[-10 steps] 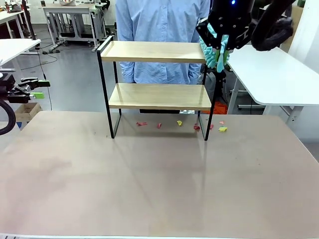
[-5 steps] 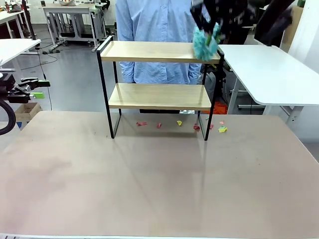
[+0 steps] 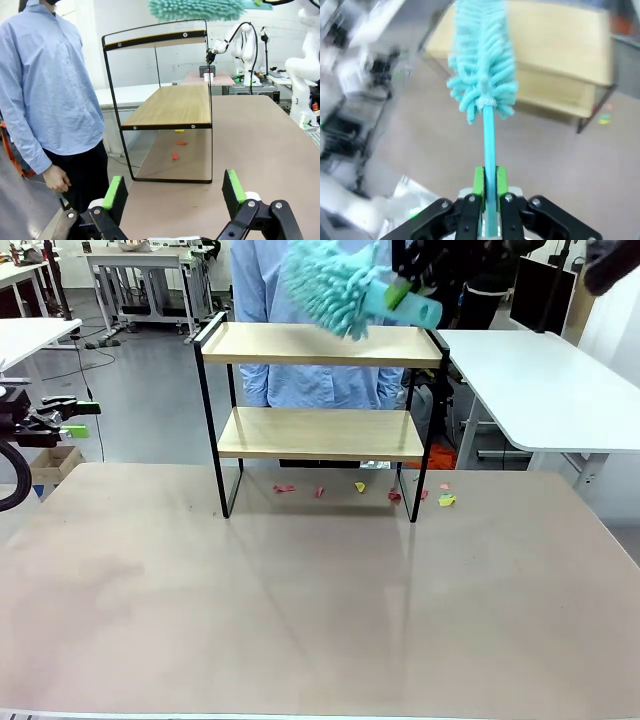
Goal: Clean the shelf.
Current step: Clean the specific section of the Shelf indicated by the human with the Duster.
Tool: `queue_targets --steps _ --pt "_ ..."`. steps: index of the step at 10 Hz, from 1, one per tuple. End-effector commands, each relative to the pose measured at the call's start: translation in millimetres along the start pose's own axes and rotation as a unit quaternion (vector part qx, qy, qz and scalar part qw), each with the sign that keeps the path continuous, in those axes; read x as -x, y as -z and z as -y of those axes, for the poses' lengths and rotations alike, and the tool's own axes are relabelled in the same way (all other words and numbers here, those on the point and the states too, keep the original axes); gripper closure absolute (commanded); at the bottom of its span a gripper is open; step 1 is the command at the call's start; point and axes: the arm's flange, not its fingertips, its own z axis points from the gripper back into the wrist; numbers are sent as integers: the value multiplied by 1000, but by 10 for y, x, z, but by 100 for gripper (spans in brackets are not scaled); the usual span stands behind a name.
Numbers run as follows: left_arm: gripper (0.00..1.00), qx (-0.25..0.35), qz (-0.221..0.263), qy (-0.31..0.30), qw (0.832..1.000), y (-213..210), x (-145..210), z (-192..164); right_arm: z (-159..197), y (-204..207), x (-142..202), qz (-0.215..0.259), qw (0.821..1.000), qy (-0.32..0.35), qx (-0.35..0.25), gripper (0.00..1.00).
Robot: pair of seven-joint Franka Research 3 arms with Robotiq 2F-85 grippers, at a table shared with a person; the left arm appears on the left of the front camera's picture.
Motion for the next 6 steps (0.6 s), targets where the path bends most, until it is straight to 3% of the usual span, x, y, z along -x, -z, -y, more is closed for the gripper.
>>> queue_targets --steps 1,3,6 --pt "0 1 0 5 1000 15 -27 8 129 -10 272 -56 989 -119 -72 88" --pt "0 1 0 5 1000 15 -27 8 202 74 547 -97 968 -217 -76 88" --pt "0 1 0 5 1000 15 -27 8 376 214 895 -142 952 -267 -44 88"
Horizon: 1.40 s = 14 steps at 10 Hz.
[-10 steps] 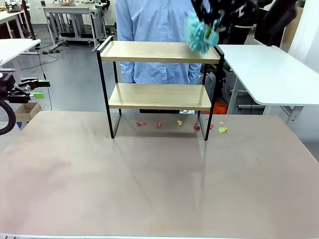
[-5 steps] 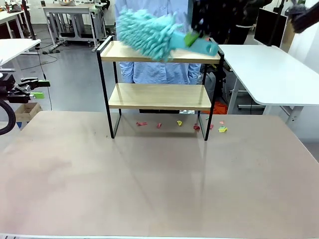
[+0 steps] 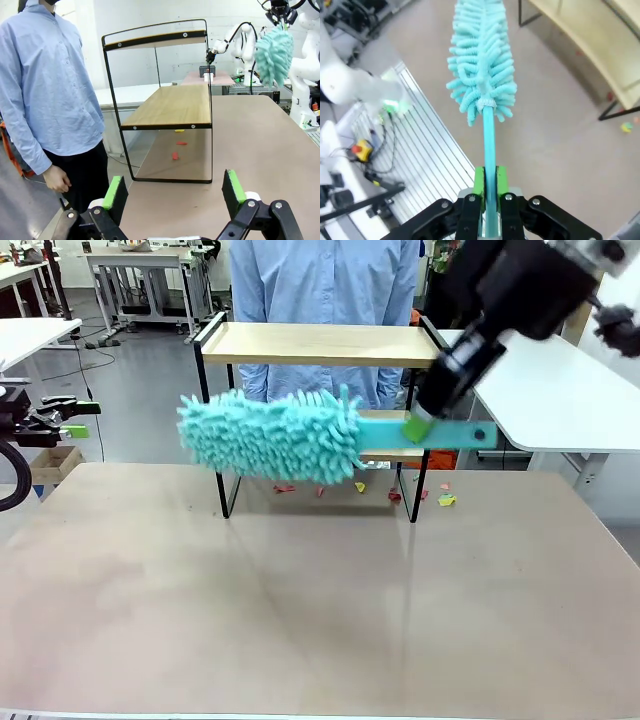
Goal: Clean the shelf.
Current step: Clean the specific section of the Shelf indicated by the human with the Duster.
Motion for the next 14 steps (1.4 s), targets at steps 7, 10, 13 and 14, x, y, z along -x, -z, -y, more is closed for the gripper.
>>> queue_targets --steps 7,10,13,14 --pt "0 1 0 5 1000 15 -27 8 652 356 1181 -110 992 -54 38 88" --pt "0 1 0 5 1000 15 -27 8 635 437 1173 -114 992 -39 34 88" --pt "0 1 0 5 1000 15 -27 8 635 437 1173 -114 992 -39 34 88" --pt "0 1 0 5 1000 15 -27 8 635 437 1173 -114 992 -39 34 88"
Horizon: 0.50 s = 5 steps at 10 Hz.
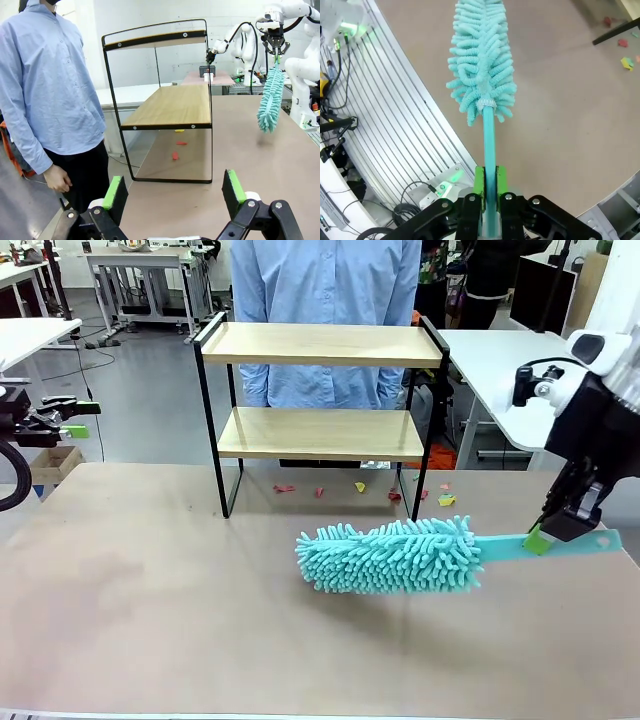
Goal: Clean the shelf.
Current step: Clean the specific section of the Shelf indicated by the human with the Duster.
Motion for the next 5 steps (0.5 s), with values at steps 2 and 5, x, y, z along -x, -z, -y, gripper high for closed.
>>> queue_targets --steps 2,5 --pt "0 1 0 5 1000 15 -27 8 -12 -41 -27 2 1000 6 3 88" --pt "0 1 0 5 1000 15 -27 8 -12 -41 -27 2 1000 6 3 88"
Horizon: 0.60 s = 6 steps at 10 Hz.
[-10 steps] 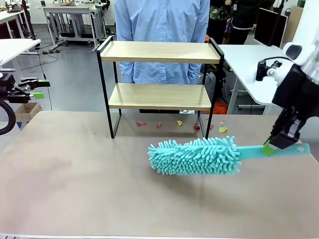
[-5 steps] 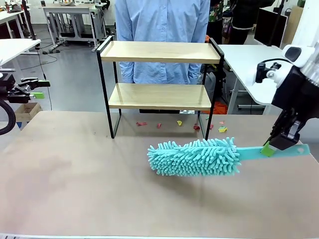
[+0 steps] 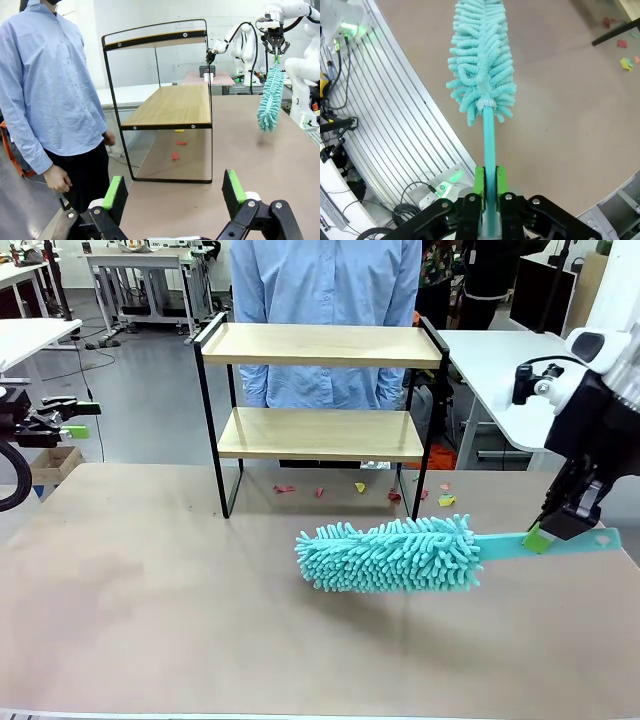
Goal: Clean the shelf.
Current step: Clean the specific section of the Shelf indicated by the human with the Duster.
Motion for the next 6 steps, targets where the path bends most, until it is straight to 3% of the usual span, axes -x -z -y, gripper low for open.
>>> queue_targets --steps 1,6 --pt "0 1 0 5 1000 15 -27 8 -12 -31 -24 2 1000 7 3 88" --pt "0 1 0 5 1000 15 -27 8 -12 -31 -24 2 1000 7 3 88"
